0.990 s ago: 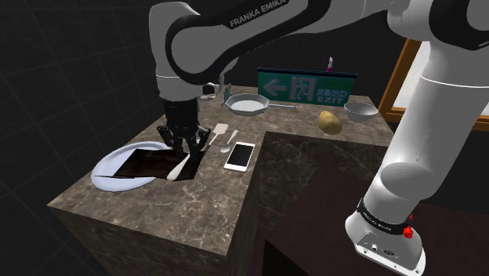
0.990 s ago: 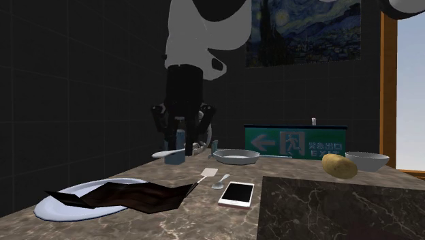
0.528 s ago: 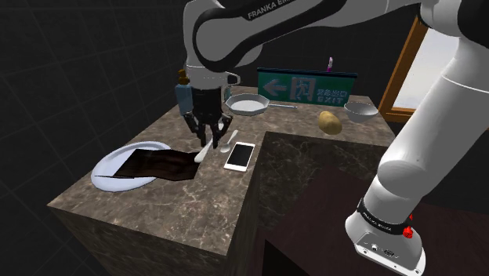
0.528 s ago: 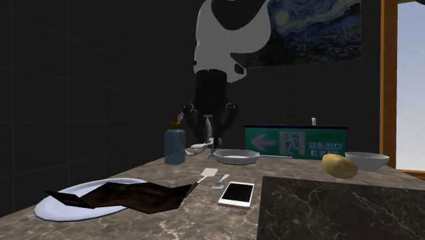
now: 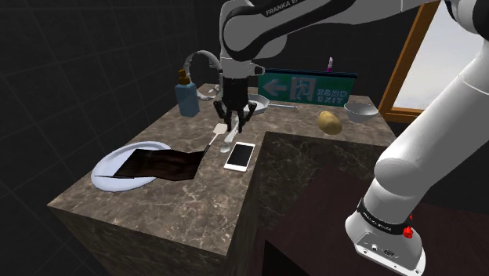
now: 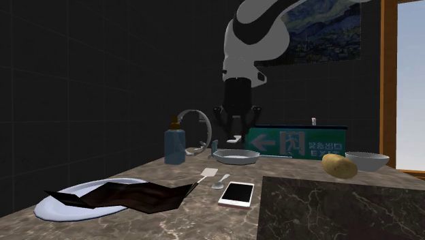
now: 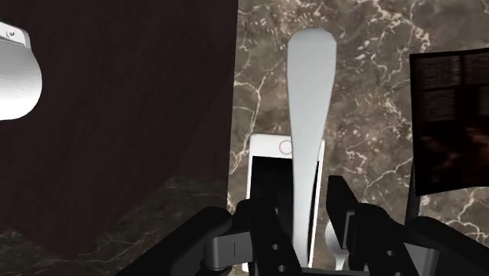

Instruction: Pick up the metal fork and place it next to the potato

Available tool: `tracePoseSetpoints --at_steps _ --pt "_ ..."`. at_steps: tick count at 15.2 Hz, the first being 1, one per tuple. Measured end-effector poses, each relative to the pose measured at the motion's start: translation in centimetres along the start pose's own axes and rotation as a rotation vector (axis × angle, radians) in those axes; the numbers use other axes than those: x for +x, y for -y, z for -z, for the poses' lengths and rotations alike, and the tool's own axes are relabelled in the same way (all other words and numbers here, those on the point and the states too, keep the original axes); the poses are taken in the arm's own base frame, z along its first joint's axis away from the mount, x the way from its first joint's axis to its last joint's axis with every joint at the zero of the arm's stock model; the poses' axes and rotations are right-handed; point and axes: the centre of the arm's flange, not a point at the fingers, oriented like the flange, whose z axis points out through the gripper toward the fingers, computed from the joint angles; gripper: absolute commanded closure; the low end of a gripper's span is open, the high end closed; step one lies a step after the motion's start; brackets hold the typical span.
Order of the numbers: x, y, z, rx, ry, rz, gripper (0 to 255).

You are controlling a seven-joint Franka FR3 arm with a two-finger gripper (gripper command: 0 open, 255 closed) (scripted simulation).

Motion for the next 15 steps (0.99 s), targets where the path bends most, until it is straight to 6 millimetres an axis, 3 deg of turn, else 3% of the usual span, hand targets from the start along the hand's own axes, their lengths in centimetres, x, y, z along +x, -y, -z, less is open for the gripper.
tracePoseSetpoints --at_steps 15 --pt "16.7 -9.7 2.5 0.000 0.001 0.001 255"
